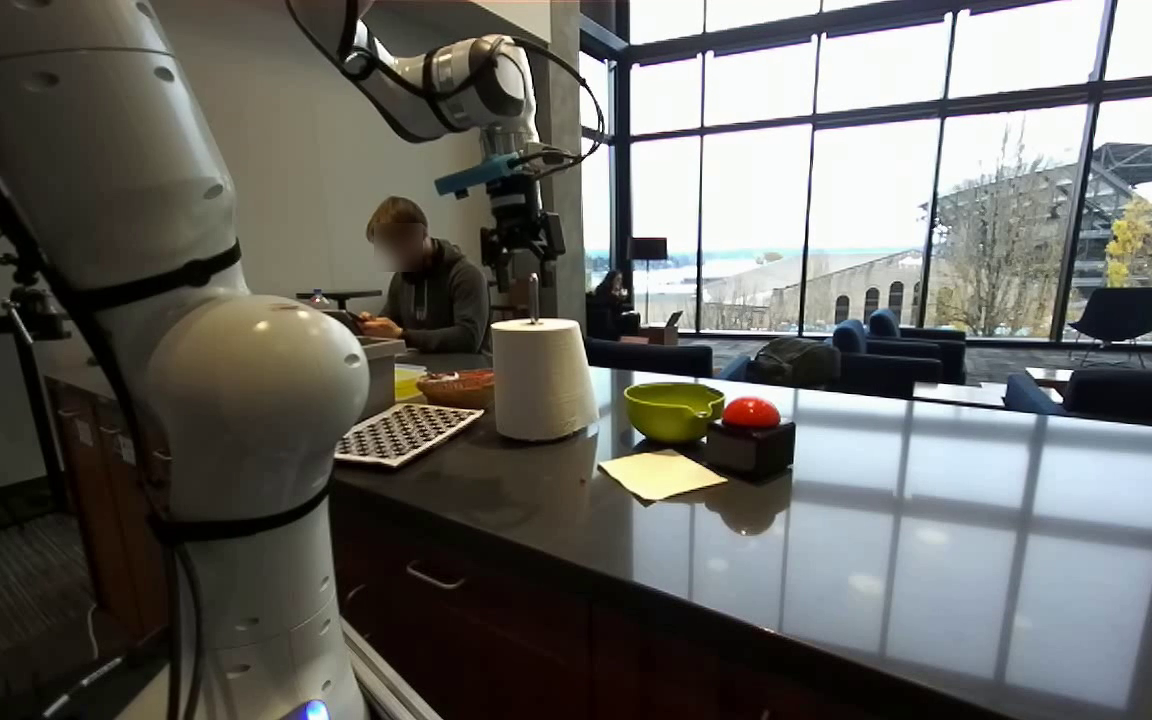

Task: Use the napkin to wipe the counter.

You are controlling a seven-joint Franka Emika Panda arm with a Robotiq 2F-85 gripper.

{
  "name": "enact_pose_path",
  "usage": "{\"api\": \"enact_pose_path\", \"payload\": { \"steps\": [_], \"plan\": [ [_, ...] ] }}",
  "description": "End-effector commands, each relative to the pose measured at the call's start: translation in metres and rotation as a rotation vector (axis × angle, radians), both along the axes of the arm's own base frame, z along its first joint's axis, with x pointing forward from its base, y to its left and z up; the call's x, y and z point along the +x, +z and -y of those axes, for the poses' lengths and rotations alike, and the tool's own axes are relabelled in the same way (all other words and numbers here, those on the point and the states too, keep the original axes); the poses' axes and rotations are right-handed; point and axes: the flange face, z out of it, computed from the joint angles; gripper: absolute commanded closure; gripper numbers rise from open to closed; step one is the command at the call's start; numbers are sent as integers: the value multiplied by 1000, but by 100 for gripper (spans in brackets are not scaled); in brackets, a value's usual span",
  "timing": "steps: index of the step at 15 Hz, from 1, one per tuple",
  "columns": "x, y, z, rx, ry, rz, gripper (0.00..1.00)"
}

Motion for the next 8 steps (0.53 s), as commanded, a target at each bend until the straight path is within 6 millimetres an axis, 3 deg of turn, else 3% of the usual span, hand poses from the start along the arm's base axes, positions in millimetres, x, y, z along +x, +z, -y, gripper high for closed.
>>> {"api": "enact_pose_path", "payload": {
  "steps": [1,8],
  "plan": [
    [3,-7,37,22,-76,64,0],
    [15,-37,143,172,-419,109,0]
  ]
}}
